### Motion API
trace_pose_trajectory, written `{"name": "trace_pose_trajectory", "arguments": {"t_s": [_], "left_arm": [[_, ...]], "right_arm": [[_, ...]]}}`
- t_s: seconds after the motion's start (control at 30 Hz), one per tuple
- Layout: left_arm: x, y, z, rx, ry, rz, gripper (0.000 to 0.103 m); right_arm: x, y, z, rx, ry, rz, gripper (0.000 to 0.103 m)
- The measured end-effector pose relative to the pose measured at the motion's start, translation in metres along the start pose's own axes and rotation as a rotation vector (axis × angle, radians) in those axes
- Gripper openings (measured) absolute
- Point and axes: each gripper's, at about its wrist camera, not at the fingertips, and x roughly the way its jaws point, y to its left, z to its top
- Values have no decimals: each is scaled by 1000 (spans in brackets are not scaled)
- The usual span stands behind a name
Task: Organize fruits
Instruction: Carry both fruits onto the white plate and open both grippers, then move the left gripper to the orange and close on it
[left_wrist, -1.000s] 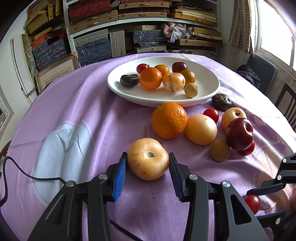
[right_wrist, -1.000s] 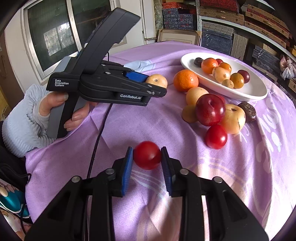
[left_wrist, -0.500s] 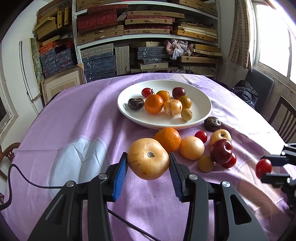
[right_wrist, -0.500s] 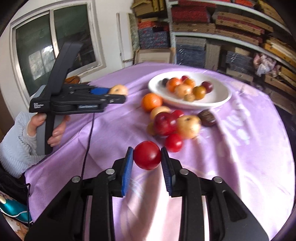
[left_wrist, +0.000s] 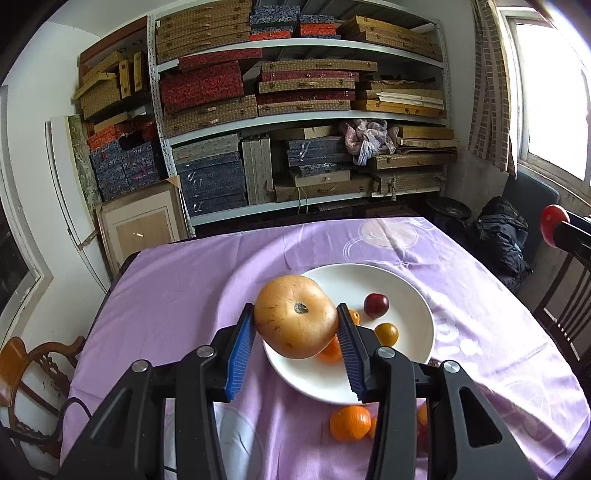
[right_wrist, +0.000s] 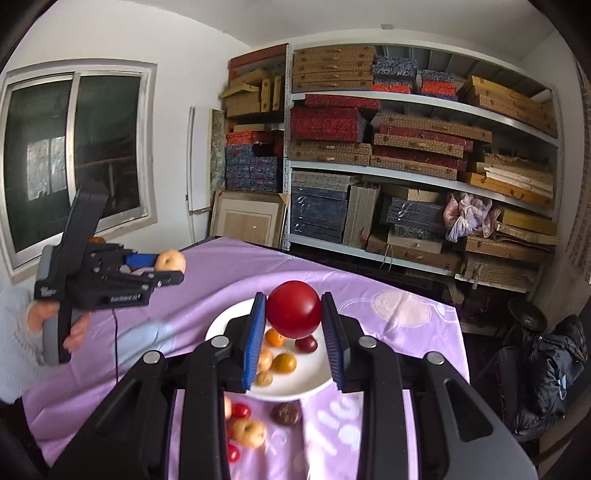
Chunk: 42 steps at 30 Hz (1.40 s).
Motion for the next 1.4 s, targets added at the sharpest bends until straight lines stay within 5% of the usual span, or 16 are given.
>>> {"name": "trace_pose_trajectory", "arguments": {"t_s": [0.33,0.9,1.07,1.2,1.33,1.4], "left_arm": [[115,11,-40,-75,209,-20,44],[165,17,-55,-77,249,-9,45],[152,19,-47,-75,224,3,49],[105,31,-31,-86,146,1,53],[44,33,-35,-71,63,29,75],[20,27,-51,-49,57,24,77]], "right_arm": [[148,-11,-61,66,290,18,29],[208,-33,-104,111,392,10,31],[189,-33,-89,103,347,8,31],[128,-25,-53,85,216,29,33],[48,-2,-39,41,90,52,61],[16,12,-49,29,56,69,62]]}}
